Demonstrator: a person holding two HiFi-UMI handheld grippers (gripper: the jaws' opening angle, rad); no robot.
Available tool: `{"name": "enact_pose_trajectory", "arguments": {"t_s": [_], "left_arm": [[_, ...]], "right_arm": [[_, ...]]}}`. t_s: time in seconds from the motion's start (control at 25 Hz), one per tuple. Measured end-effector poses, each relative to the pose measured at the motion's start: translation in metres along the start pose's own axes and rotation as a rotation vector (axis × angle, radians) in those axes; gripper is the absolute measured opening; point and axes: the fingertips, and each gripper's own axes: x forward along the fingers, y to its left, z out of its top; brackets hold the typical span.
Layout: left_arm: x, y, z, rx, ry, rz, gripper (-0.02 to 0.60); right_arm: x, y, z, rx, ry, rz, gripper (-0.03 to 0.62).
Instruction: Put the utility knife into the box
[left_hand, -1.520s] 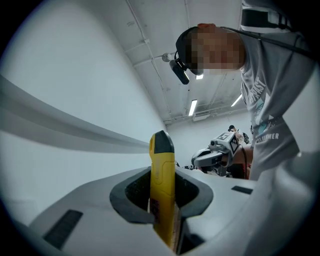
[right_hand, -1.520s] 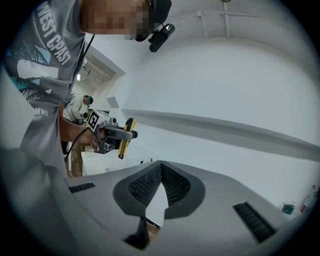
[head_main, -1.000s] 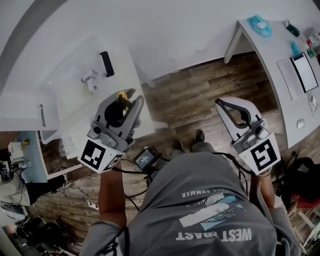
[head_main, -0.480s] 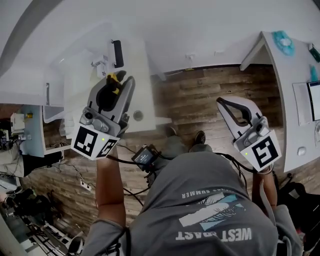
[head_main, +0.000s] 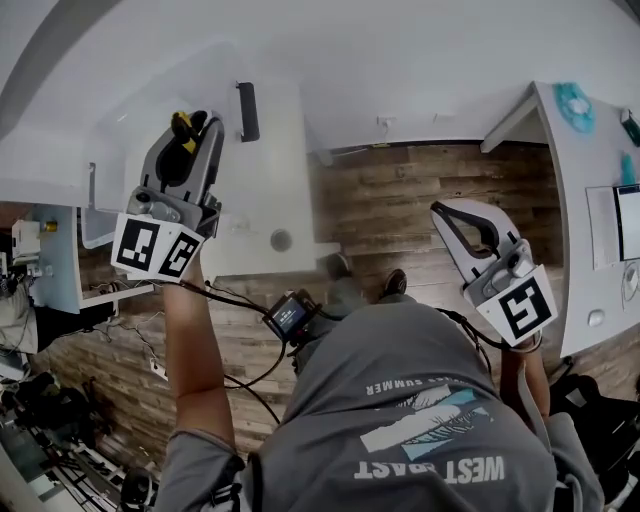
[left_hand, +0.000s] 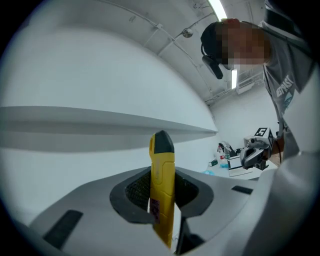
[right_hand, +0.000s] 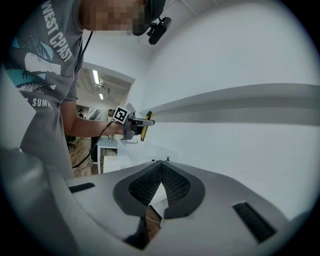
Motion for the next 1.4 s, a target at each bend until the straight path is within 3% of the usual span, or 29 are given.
{"name": "enact_pose_trajectory", "arguments": {"t_s": [0.24,0.64,0.96,1.4], "left_arm": [[-0.01,0.089,-0.036,-0.055,0.071,0.103,0.087],[-0.032,0.204,-0.128,-0.113,0.274,0.236,0.087],[-0.048,0.264,-0.202,-0.165,0.424,0.297,0.087],[-0.091,0.31,-0.316,-0.271,0.671,0.331,0.087]], "right_arm": [[0.025,0.001,0.001,0.003,0.027,0.0,0.009],[0.063,0.003,0.002,0.01,0.069,-0.002,0.009],[0.088,0.0,-0.003,0.024,0.097,-0.008,0.009],[0.112,0.008,-0.009,0.038,0.142,-0.01,0.011]]}}
